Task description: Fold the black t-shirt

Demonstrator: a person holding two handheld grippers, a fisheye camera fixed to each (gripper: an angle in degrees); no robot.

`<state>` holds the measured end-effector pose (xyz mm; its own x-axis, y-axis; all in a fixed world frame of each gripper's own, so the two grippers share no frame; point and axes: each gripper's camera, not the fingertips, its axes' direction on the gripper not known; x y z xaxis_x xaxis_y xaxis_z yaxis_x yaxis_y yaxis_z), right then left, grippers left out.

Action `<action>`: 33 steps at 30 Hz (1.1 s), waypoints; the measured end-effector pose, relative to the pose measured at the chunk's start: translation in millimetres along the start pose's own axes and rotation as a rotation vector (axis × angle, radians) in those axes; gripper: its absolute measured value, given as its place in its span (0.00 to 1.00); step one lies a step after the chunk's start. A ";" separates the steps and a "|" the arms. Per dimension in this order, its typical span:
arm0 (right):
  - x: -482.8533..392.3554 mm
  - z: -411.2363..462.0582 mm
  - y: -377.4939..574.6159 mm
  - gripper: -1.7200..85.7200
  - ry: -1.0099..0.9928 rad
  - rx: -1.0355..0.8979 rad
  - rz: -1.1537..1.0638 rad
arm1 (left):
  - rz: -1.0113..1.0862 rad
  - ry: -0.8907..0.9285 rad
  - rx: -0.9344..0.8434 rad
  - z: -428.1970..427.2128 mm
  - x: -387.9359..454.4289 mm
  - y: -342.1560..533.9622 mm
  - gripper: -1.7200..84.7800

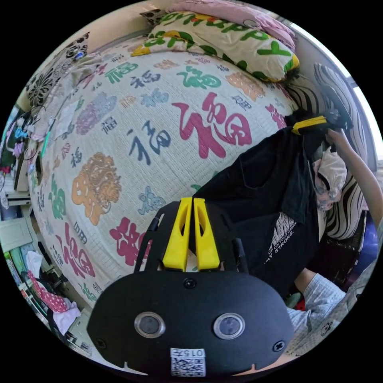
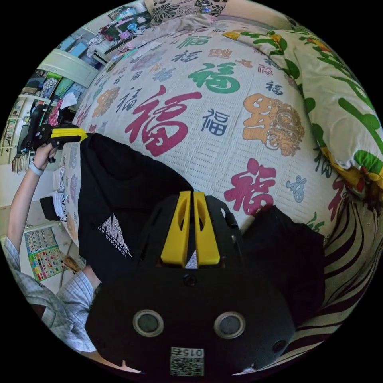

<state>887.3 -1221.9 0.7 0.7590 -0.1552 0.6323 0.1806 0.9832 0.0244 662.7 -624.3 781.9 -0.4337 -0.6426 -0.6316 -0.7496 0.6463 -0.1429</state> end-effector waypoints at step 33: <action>-200.8 190.3 466.9 0.02 -0.225 -0.347 -0.254 | -0.007 0.295 -0.081 131.6 222.9 494.9 0.01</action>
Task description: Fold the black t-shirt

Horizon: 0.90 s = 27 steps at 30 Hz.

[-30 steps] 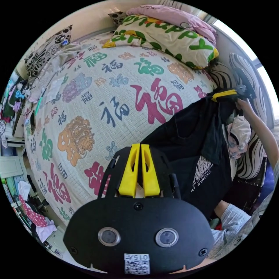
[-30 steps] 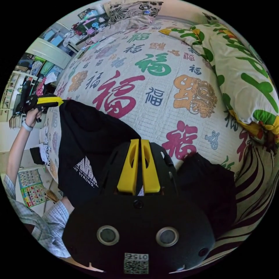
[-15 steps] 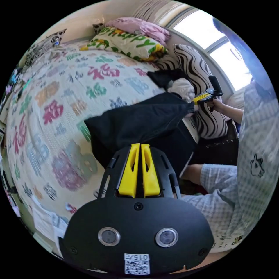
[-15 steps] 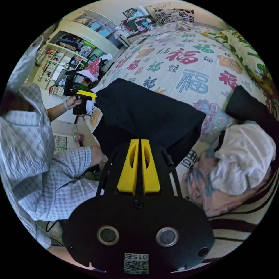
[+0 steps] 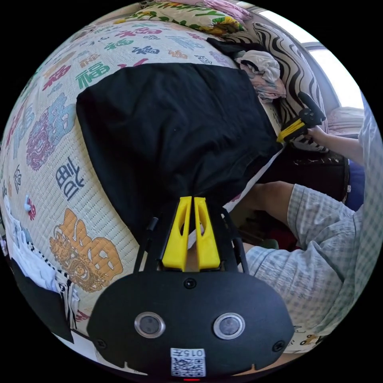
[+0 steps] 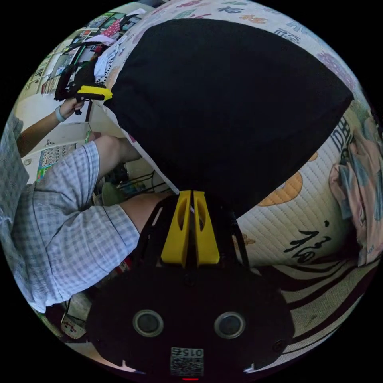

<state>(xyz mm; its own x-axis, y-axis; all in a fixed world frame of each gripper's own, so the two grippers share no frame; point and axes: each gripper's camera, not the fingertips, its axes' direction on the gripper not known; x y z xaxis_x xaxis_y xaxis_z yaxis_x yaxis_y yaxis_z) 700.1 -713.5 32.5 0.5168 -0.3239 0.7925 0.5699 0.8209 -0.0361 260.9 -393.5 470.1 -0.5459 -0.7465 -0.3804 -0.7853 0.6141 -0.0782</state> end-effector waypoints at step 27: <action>-112.8 113.4 -14.2 0.03 0.014 0.251 0.200 | 0.139 0.035 0.174 106.9 16.8 166.8 0.02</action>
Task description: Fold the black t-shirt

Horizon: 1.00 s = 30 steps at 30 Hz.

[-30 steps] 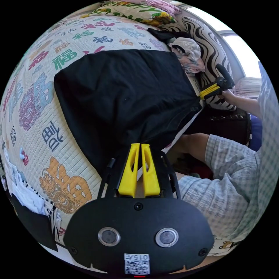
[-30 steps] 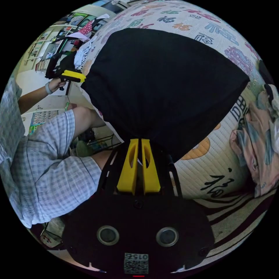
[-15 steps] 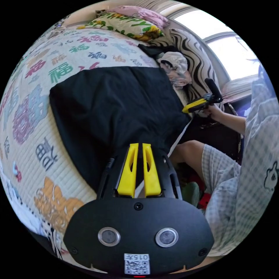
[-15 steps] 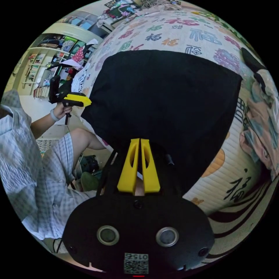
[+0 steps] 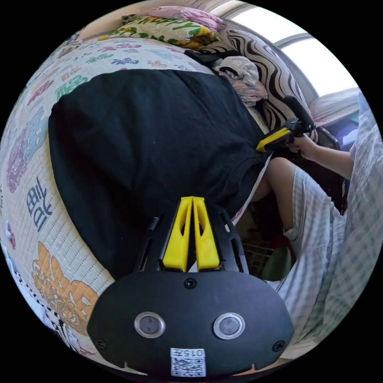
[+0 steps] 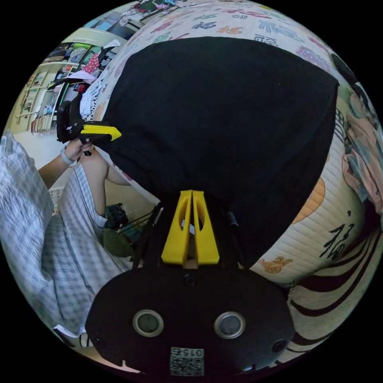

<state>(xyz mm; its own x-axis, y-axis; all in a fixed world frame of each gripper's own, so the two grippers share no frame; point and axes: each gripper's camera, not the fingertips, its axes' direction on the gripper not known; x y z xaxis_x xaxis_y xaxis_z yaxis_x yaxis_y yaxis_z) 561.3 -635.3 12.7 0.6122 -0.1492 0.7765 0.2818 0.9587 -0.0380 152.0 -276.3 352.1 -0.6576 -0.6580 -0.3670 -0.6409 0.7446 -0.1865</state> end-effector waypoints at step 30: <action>-208.8 79.6 -1.5 0.08 0.378 0.002 -0.095 | -0.116 -0.294 0.114 16.6 103.9 203.5 0.04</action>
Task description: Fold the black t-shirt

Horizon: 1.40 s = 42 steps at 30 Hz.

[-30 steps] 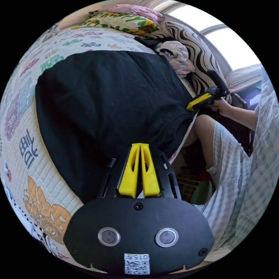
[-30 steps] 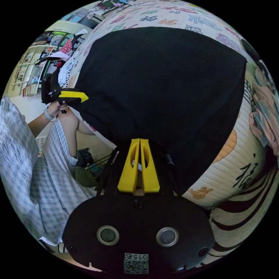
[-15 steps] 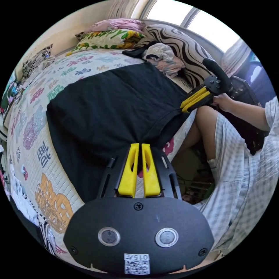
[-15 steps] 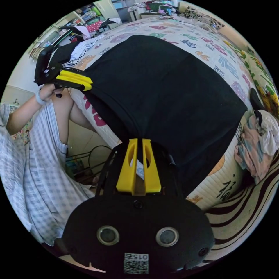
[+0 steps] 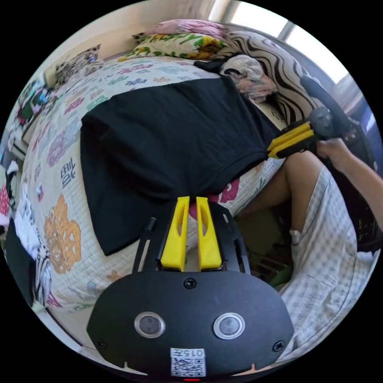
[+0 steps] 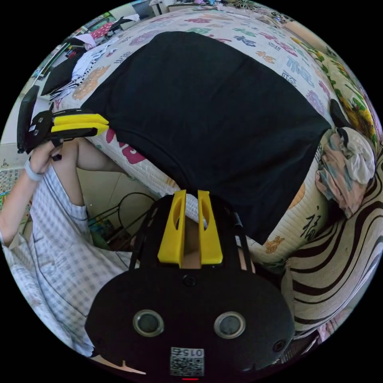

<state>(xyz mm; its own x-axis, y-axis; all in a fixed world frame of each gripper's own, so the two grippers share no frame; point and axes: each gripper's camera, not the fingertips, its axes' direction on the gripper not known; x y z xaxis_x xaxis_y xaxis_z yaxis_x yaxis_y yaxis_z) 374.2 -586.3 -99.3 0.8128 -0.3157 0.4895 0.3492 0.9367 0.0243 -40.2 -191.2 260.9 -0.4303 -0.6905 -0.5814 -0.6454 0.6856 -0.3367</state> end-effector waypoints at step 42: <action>-134.2 -47.2 -491.8 0.05 0.309 -0.152 -0.181 | -0.854 0.411 0.482 -26.1 -166.8 180.5 0.02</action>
<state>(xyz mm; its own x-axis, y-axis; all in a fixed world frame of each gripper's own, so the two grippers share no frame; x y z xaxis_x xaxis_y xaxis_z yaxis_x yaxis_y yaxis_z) 115.4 -1011.7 -218.1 0.8259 -0.5261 0.2028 0.5460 0.8360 -0.0550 -101.4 41.7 316.4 -0.1909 -0.9491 0.2507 -0.5549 -0.1064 -0.8251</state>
